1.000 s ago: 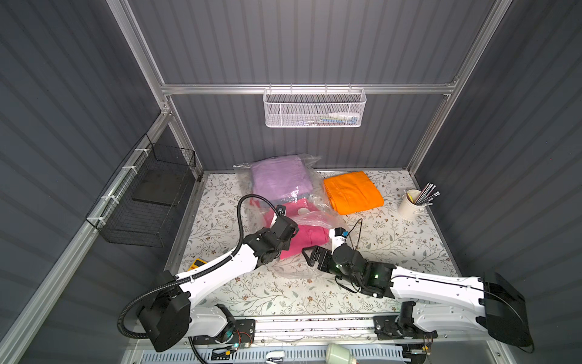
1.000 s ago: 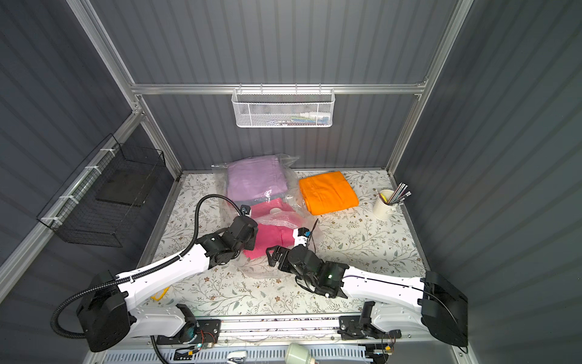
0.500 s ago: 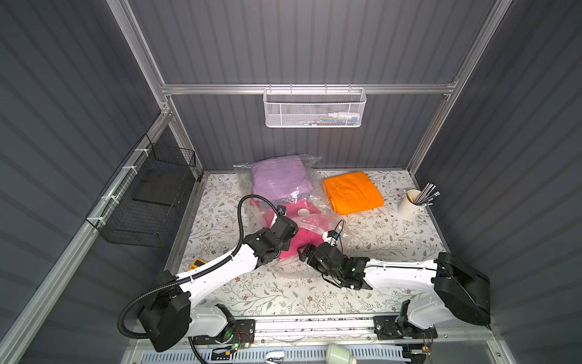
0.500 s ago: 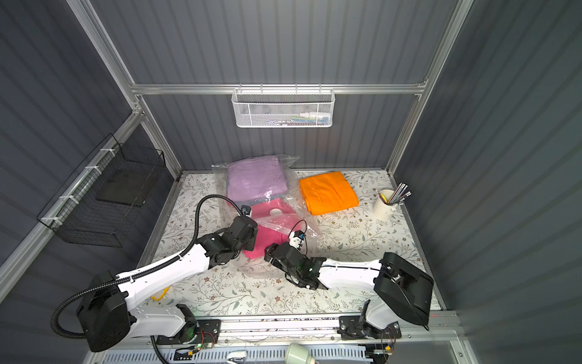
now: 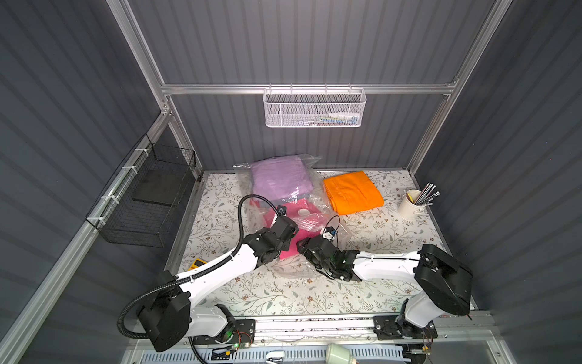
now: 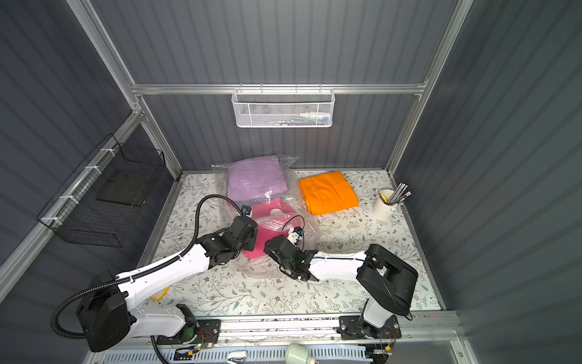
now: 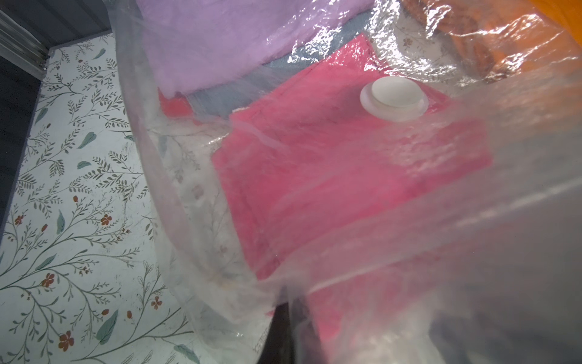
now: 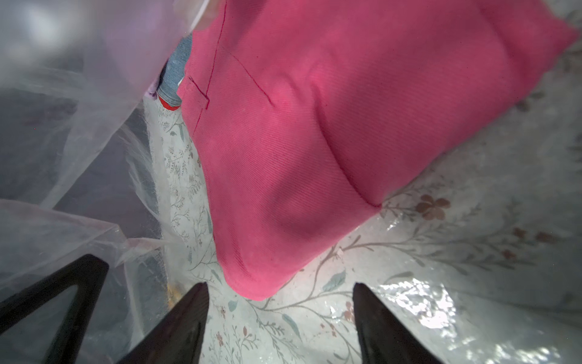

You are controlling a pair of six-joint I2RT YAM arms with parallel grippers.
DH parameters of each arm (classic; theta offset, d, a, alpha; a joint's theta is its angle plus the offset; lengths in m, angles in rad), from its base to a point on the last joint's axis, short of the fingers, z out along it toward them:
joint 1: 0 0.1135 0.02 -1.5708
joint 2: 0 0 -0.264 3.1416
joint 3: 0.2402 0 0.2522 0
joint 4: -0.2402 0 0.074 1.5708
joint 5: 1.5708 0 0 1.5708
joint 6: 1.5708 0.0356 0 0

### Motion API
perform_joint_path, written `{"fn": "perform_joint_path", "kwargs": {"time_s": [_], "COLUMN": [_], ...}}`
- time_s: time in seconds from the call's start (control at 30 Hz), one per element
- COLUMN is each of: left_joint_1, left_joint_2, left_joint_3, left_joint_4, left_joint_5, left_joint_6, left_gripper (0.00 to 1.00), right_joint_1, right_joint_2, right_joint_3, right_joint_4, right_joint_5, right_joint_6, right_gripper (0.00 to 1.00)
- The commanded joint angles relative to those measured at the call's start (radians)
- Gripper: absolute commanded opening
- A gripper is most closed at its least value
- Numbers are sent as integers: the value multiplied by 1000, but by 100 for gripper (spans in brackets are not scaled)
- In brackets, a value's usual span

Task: Take the trousers out of the vacuum bag
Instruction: Take out the trousers from the vacuum bag.

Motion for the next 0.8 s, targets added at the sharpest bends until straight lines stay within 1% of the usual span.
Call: {"fn": "perform_joint_path", "kwargs": {"time_s": [0.0, 0.03, 0.13, 0.27, 0.4, 0.47, 0.57, 0.67, 0.77], "left_joint_1": [7, 8, 8, 8, 8, 8, 7, 7, 8], "left_joint_2": [-18, -18, -16, 3, 18, 19, 16, 10, 4], "left_joint_3": [44, 45, 50, 67, 90, 98, 106, 106, 100], "left_joint_4": [7, 9, 10, 14, 8, 9, 3, 4, 4], "left_joint_5": [7, 9, 12, 26, 36, 41, 48, 52, 54], "left_joint_6": [22, 25, 25, 30, 33, 38, 45, 47, 47], "left_gripper": [0, 0, 0, 0, 0, 0, 0, 0, 0], "right_joint_1": [-4, -4, 3, 47, 101, 125, 145, 141, 125], "right_joint_2": [35, 37, 4, -92, -140, -134, -87, -33, 7], "right_joint_3": [7, 3, -9, -14, -33, -39, -23, -20, 9], "right_joint_4": [-19, -16, 7, -57, -88, -86, -73, -12, 2], "right_joint_5": [16, 14, 30, 115, 145, 147, 127, 102, 87], "right_joint_6": [36, 42, 3, -57, -38, -21, -6, 12, -7], "right_gripper": [76, 76, 76, 77, 78, 77, 78, 78, 78]}}
